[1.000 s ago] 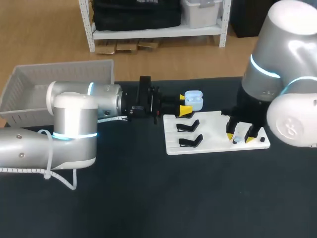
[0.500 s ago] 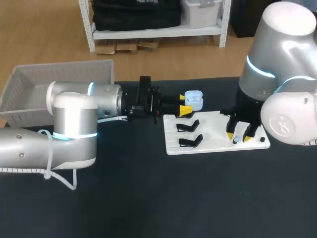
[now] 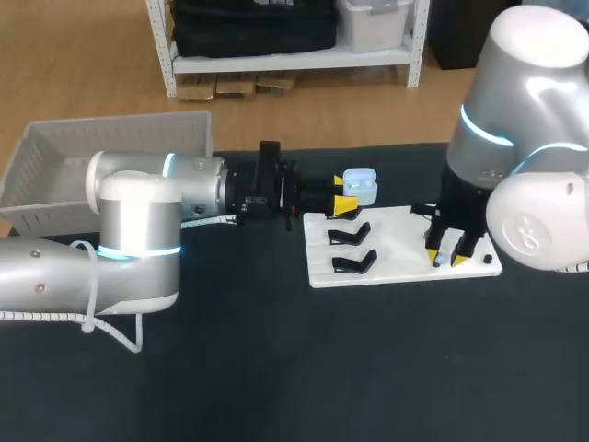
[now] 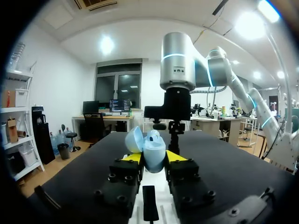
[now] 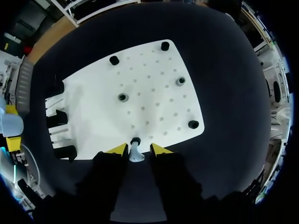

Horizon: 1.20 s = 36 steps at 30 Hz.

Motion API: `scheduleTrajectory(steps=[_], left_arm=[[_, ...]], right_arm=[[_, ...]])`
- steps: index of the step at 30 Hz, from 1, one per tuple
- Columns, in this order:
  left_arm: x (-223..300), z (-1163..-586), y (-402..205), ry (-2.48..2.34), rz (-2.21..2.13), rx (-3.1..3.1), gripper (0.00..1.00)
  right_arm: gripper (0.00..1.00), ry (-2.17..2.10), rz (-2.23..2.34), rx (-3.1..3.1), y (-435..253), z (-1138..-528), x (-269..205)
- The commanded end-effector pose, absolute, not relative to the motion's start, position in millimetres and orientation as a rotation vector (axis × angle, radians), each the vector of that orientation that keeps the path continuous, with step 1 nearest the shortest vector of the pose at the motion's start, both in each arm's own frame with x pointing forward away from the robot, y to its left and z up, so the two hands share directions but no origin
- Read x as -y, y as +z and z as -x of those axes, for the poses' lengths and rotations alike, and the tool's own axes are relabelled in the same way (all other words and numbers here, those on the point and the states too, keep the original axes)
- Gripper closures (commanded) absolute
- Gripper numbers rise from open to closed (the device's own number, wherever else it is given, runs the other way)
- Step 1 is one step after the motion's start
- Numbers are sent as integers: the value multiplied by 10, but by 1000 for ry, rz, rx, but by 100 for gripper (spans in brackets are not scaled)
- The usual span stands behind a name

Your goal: Pick up each earbud case from the left stands, insert the matching earbuds, close the lid, and place the case in the box.

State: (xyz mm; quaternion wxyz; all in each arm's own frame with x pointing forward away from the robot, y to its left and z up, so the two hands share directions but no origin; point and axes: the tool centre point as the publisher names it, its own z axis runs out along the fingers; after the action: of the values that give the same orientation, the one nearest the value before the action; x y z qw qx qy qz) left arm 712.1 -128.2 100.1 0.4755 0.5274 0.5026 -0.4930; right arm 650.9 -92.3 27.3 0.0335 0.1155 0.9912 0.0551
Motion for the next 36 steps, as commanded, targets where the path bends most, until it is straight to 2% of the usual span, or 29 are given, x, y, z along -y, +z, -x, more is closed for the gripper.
scheduleTrajectory(steps=[1,13,14,15,26,36], left_arm=[[1282,-7116,990,-1203,-1286,-1225,100],[1282,-7116,990,-1203,-1286,-1225,100],[1282,-7116,990,-1203,-1286,-1225,100],[1282,-7116,990,-1203,-1286,-1225,100],[1282,-7116,990,-1203,-1286,-1225,100],[1282,-7116,990,-1203,-1286,-1225,100]], right_arm=[[73,170,-363,-3044,273,-6488,922],[85,161,-376,-3048,259,-6481,914],[90,161,-378,-3047,260,-6478,914],[100,161,-379,-3047,260,-6477,914],[100,149,-369,-3020,504,-6431,966],[100,145,-291,-3055,1213,-6392,902]])
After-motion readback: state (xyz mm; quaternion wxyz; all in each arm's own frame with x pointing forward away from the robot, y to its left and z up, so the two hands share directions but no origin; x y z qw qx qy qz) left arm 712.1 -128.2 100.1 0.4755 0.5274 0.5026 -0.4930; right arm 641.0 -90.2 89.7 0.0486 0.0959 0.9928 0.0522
